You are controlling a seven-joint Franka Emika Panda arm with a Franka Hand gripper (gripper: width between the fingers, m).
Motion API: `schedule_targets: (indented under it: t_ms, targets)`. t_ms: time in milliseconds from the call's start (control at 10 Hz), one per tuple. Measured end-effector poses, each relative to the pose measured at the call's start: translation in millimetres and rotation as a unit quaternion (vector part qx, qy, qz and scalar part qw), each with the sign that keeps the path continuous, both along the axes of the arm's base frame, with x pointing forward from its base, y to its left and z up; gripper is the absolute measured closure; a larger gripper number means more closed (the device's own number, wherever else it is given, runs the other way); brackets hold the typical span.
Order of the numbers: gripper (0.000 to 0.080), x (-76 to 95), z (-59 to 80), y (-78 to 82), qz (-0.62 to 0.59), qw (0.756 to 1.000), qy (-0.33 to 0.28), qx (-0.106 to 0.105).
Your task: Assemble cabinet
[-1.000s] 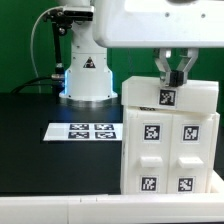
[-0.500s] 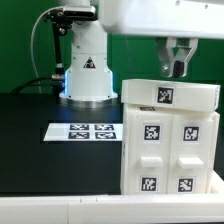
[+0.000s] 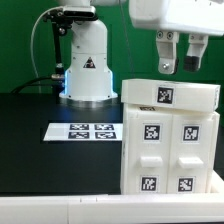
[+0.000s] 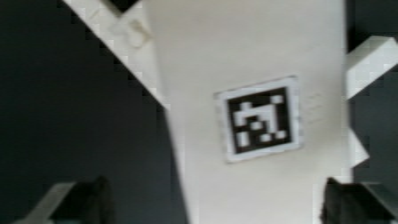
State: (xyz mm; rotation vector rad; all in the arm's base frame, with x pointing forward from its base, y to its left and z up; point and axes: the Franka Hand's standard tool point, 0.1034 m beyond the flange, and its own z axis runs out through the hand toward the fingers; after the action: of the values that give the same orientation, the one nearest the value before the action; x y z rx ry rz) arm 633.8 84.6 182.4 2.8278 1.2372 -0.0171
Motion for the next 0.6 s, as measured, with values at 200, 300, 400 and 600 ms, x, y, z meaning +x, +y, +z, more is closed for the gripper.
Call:
schedule_targets:
  t_ms: [200,300,400,600]
  targets:
    - [0.0065,-4.4,-6.2,4.6,-0.012,1.000,0.003,0.001]
    - [0.0011,-7.3,-11.9,4.1,-0.014,1.000,0.006,0.000]
    - [0.0003,-6.6,-17.5,3.8,-0.014,1.000,0.003,0.000]
    - [0.0003,-7.3,-28.0,1.8,-0.019,1.000,0.005,-0.002]
